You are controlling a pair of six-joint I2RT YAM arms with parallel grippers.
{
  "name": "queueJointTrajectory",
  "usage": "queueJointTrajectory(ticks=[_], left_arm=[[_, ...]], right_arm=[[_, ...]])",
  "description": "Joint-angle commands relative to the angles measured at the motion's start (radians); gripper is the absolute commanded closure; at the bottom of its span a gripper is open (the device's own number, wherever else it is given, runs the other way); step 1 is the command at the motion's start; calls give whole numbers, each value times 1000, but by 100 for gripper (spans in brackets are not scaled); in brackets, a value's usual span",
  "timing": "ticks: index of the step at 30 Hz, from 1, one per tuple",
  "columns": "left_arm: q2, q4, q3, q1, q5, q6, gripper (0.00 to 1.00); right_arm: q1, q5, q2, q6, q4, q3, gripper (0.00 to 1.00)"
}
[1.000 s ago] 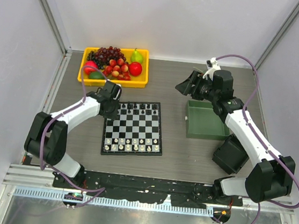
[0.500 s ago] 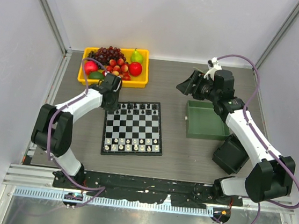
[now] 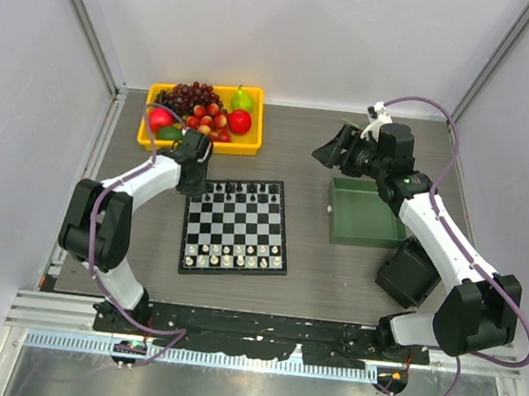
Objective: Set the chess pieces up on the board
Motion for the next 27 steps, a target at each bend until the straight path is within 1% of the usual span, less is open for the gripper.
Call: queueJointTrajectory(ticks=[1, 12, 19, 22, 27], left_arm=[[14, 38, 34, 9, 2, 14, 100], [36, 87, 21, 18, 23, 14, 99], [44, 82, 21, 18, 32, 11, 98], [44, 82, 13, 18, 43, 6, 96], [36, 84, -1, 16, 54, -1, 90]], right_arm=[[-6, -14, 4, -4, 38, 5, 31], [-9, -17, 9, -1, 38, 5, 31], [-9, -20, 9, -4, 38, 5, 31], [-11, -22, 9, -4, 38, 5, 31], [-11, -23, 7, -1, 38, 5, 31]])
